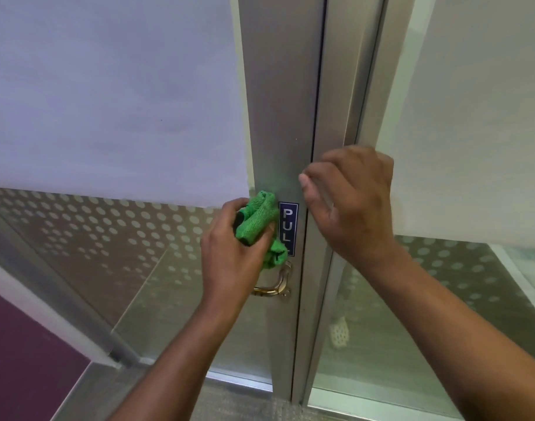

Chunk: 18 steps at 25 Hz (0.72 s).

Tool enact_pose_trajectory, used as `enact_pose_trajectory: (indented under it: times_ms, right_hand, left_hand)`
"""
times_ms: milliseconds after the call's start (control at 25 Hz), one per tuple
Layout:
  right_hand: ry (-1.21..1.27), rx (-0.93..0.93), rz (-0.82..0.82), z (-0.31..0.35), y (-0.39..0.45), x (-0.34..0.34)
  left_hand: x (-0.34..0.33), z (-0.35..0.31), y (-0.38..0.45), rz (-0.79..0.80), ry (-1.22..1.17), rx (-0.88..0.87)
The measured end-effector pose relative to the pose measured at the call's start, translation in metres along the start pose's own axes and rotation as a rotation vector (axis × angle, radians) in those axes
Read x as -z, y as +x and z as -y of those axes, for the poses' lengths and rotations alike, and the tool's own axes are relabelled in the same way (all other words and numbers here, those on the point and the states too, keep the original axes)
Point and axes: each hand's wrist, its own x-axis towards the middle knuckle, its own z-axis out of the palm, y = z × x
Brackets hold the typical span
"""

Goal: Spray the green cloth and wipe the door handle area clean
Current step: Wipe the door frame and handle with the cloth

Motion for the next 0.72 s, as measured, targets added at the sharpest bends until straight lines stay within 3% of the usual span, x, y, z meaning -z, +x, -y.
enact_pose_trajectory:
  times_ms: [160,400,600,720]
  right_hand:
    - [-0.076,0.075,-0.020,-0.022,0.014,-0.018]
    - [-0.111,0.138,-0.087,-0.032,0.011,-0.030]
    - [-0.128,0.143,-0.112,-0.031,0.010,-0.032]
    - [-0.140,0.155,-0.107,-0.032,0.009,-0.034]
  left_hand:
    - [-0.014,0.005,0.005,-0.068,0.104,-0.119]
    - [-0.021,0.018,-0.007,-0.015,0.186,-0.055]
    - [-0.019,0.005,0.013,-0.119,0.113,-0.151]
    - [-0.019,0.007,0.009,-0.093,0.120,-0.127]
